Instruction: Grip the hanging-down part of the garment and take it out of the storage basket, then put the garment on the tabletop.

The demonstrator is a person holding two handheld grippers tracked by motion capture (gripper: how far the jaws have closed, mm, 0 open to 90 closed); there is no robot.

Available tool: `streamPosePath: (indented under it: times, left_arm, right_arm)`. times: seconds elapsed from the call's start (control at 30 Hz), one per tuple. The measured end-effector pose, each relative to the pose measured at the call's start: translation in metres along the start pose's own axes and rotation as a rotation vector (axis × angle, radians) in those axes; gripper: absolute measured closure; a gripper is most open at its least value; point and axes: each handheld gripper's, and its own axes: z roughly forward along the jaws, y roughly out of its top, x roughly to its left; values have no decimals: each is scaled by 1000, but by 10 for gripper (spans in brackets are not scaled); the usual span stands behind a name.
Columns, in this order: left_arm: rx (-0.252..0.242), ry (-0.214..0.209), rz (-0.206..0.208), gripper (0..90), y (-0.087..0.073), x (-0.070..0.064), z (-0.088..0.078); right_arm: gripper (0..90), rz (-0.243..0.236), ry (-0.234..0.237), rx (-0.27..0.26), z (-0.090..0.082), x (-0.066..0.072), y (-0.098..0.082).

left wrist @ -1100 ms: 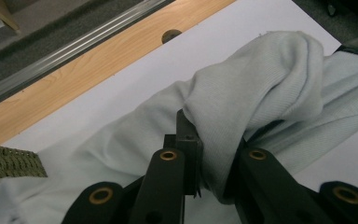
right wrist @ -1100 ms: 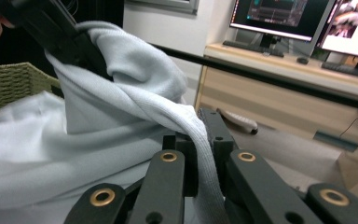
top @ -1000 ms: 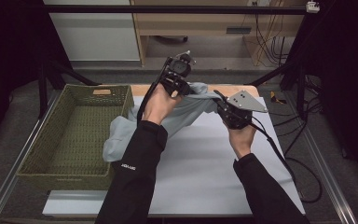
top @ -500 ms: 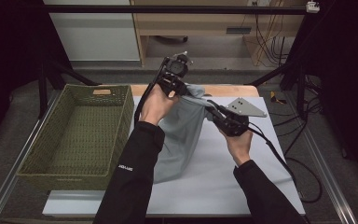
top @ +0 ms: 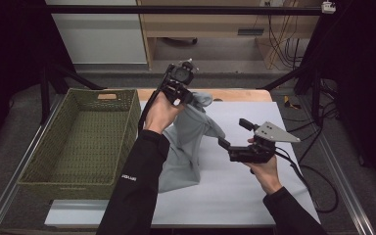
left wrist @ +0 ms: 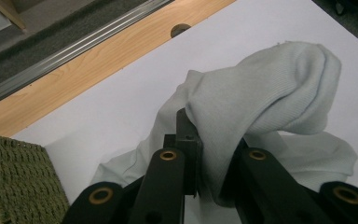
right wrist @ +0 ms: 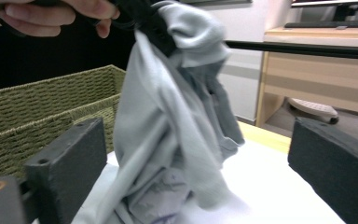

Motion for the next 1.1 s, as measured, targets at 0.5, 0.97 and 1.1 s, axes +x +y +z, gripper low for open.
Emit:
streamPosePath:
  times: [0.5, 0.97, 1.1]
  left_arm:
    - [-18, -24, 8, 822, -13, 3, 1]
    - [-47, -99, 69, 812, -42, -22, 27]
    - [-57, -117, 87, 807, -54, -28, 38]
  right_arm:
    - [5, -1, -93, -16, -41, -15, -38]
    - [5, 41, -102, 8, -53, -23, -54]
    - [5, 66, -105, 30, -55, -24, -61]
